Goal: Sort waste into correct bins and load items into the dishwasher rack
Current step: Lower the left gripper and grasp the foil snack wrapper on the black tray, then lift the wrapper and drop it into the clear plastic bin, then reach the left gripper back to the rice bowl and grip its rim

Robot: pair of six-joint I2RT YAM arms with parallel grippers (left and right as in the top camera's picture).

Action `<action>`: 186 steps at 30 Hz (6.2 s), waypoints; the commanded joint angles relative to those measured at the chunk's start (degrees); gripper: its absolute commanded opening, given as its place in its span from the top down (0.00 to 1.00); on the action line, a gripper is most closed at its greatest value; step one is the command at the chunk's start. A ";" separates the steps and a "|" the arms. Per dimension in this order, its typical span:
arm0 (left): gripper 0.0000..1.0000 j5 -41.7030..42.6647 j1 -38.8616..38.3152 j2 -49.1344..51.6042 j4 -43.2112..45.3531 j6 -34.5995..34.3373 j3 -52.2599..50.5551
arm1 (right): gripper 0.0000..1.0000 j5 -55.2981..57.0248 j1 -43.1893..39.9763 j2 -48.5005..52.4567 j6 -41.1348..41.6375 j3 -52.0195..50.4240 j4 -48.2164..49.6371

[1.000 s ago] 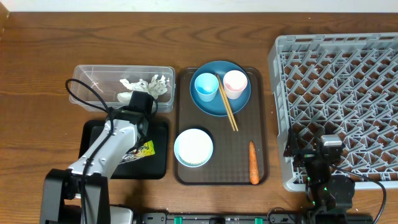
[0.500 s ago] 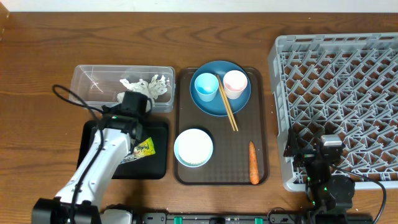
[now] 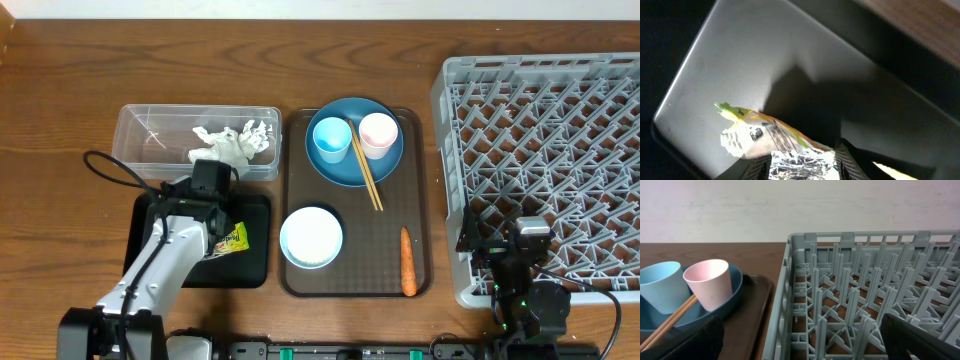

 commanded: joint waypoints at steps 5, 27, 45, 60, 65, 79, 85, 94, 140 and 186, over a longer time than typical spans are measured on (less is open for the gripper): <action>0.78 -0.79 0.31 0.42 0.44 -0.07 -0.63 | 0.01 -0.04 -0.07 0.00 -0.26 -0.09 -0.22; 0.94 1.42 0.28 0.42 1.97 1.68 -0.33 | 0.01 -0.04 -0.07 0.00 -0.26 -0.09 -0.22; 0.49 8.98 0.28 -9.01 -8.31 -0.79 1.09 | 0.01 -0.04 -0.07 0.00 -0.26 -0.09 -0.22; 0.44 14.36 0.28 2.05 -0.52 -0.94 -1.99 | 0.01 -0.04 -0.07 0.00 -0.26 -0.09 -0.22; 0.65 14.14 0.28 3.91 0.28 -0.42 -1.99 | 0.01 -0.04 -0.07 0.00 -0.26 -0.09 -0.22; 0.94 12.79 0.28 0.87 -2.23 4.07 0.42 | 0.01 -0.04 -0.07 0.00 -0.26 -0.09 -0.22; 0.94 12.81 0.28 -7.91 -6.62 4.07 3.39 | 0.01 -0.04 -0.07 0.00 -0.26 -0.09 -0.22; 0.94 11.28 0.28 -20.46 -0.76 6.80 4.33 | 0.01 -0.04 -0.07 0.00 -0.26 -0.09 -0.22; 0.44 22.84 -21.09 -26.97 2.16 2.89 4.50 | 0.01 -0.04 -0.07 0.00 -0.26 -0.09 -0.22; 0.46 10.21 -47.25 12.87 0.04 -4.44 17.18 | 0.01 -0.04 -0.07 0.00 -0.26 -0.09 -0.22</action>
